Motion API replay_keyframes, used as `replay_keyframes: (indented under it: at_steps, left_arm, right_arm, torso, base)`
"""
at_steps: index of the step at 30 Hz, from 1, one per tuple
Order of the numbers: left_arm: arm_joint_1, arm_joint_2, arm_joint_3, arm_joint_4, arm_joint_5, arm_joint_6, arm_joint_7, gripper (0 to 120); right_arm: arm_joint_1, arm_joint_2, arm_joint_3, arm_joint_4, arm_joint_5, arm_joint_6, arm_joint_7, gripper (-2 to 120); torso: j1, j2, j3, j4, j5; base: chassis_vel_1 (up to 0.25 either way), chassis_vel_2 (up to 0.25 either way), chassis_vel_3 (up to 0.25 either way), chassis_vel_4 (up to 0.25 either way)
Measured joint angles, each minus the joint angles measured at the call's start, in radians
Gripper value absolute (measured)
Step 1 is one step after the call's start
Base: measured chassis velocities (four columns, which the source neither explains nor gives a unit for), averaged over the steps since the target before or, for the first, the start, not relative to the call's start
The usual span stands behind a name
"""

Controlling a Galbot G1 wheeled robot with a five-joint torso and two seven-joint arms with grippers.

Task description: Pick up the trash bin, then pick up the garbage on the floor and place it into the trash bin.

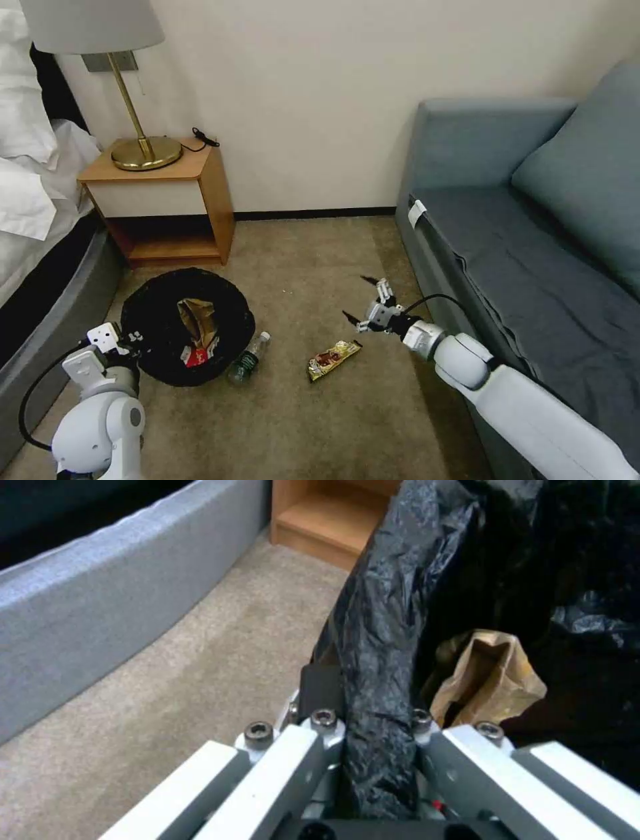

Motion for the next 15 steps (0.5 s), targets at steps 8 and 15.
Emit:
replay_keyframes:
  at_steps: [8, 15]
  left_arm:
    - [-0.003, -0.008, 0.003, 0.018, 0.009, -0.013, 0.007, 3]
    - [-0.003, -0.011, 0.009, 0.033, 0.018, -0.021, 0.01, 3]
  right_arm:
    - [0.148, 0.076, -0.145, -0.291, -0.145, 0.108, -0.036, 100]
    - [0.185, 0.137, -0.209, -0.46, -0.28, 0.188, -0.053, 100]
  torso:
    - [0.0, 0.0, 0.0, 0.0, 0.0001]
    - [0.0, 0.0, 0.0, 0.0, 0.0]
  base:
    - [0.0, 0.0, 0.0, 0.0]
    - [0.0, 0.0, 0.0, 0.0]
